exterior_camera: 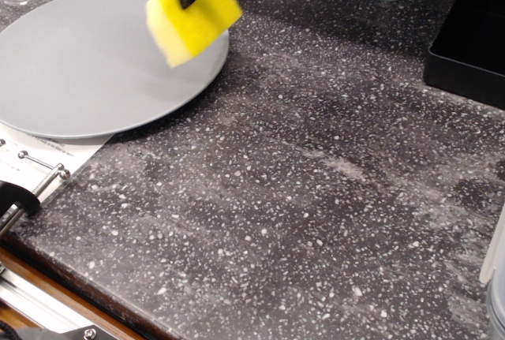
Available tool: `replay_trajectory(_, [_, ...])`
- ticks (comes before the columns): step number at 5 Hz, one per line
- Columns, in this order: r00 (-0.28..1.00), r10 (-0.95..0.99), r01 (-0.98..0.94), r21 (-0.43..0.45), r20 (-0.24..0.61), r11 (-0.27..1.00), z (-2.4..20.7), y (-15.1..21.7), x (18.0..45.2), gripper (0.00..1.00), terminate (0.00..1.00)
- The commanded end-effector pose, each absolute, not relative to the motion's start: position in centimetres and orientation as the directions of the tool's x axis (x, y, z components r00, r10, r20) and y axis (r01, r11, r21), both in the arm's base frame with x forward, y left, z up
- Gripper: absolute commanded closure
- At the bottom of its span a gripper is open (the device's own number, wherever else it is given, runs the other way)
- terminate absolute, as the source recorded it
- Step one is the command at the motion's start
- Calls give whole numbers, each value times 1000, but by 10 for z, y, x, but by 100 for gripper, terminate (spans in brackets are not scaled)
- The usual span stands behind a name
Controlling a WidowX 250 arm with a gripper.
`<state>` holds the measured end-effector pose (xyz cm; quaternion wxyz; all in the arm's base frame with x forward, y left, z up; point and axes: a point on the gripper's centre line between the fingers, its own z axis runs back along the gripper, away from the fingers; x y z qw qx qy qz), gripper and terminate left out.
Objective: Pick up sponge and wipe plate
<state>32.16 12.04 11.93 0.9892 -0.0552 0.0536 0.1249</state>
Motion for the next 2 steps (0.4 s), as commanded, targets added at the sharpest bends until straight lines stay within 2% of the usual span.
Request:
replay_trajectory(1, [972,228,-229,1,-48,974,96,147,309,100,0])
replay_trajectory(2, [971,221,-219,37,-89,975,76,166,306,100,0])
